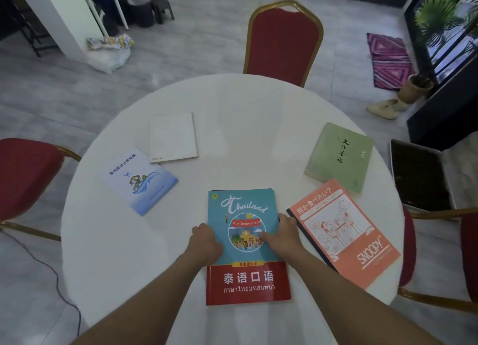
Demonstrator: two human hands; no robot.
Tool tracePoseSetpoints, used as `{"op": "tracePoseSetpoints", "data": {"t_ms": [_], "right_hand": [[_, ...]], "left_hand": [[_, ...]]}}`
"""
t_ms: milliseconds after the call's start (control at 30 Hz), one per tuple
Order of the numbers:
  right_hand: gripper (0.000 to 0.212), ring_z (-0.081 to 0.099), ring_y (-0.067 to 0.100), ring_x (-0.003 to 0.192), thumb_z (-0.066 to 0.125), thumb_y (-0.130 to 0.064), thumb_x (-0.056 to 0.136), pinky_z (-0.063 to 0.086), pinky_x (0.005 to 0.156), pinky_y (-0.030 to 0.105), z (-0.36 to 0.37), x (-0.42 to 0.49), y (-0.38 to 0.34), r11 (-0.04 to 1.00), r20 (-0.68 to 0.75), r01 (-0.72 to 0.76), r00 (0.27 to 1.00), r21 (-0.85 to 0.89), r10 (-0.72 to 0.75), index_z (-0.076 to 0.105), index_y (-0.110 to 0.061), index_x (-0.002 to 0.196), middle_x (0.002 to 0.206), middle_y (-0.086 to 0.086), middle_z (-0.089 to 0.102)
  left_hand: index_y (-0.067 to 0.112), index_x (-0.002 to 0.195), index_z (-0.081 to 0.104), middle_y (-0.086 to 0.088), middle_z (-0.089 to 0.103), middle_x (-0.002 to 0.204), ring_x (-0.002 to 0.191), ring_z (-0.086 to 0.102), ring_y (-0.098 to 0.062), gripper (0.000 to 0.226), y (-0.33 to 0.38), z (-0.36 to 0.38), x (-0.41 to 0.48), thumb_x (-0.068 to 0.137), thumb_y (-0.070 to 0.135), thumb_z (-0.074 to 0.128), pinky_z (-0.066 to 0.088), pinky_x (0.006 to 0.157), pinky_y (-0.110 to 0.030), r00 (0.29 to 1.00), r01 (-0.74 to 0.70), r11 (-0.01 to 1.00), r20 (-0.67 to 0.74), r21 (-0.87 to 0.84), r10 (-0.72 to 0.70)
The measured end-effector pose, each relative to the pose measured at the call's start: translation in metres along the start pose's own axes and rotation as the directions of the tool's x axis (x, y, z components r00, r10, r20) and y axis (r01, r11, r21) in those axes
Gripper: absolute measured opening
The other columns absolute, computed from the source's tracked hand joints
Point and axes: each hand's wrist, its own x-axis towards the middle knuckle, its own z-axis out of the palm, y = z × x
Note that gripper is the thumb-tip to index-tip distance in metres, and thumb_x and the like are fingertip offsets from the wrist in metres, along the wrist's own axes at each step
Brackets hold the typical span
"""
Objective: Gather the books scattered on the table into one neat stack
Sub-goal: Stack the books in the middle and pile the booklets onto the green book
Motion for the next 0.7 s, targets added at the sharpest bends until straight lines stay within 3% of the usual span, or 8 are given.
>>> {"op": "tracePoseSetpoints", "data": {"t_ms": [300,500,700], "right_hand": [[0.063,0.054,0.020,0.114,0.083,-0.028,0.080,0.052,0.094,0.034,0.001,-0.009,0.004,1.000,-0.022,-0.008,1.000,0.002,0.008,0.047,-0.014,0.131,0.114,-0.002,0.037],[0.066,0.053,0.020,0.118,0.082,-0.031,0.080,0.052,0.094,0.033,0.004,-0.017,0.013,1.000,-0.028,-0.023,0.999,-0.012,0.022,0.045,-0.014,0.131,0.126,0.005,0.045],[0.060,0.054,0.022,0.116,0.078,-0.033,0.084,0.053,0.094,0.035,0.003,-0.017,0.012,1.000,-0.014,-0.003,1.000,0.002,0.003,0.047,-0.017,0.133,0.126,0.007,0.045]], "left_hand": [[0.004,0.133,0.039,-0.015,0.042,0.133,0.118,0.053,-0.028,0.051,-0.007,0.009,-0.005,0.091,0.026,0.058,0.052,0.097,-0.037,1.000,-0.004,0.999,0.027,0.034,0.003],[0.004,0.133,0.038,-0.015,0.040,0.135,0.119,0.054,-0.027,0.050,-0.006,0.009,-0.008,0.093,0.027,0.058,0.052,0.097,-0.036,0.999,-0.035,0.997,0.027,0.070,0.033],[0.003,0.130,0.039,-0.016,0.039,0.132,0.115,0.056,-0.029,0.043,-0.007,0.010,-0.013,0.096,0.024,0.054,0.054,0.095,-0.038,0.996,-0.084,0.992,0.024,0.098,0.082]]}}
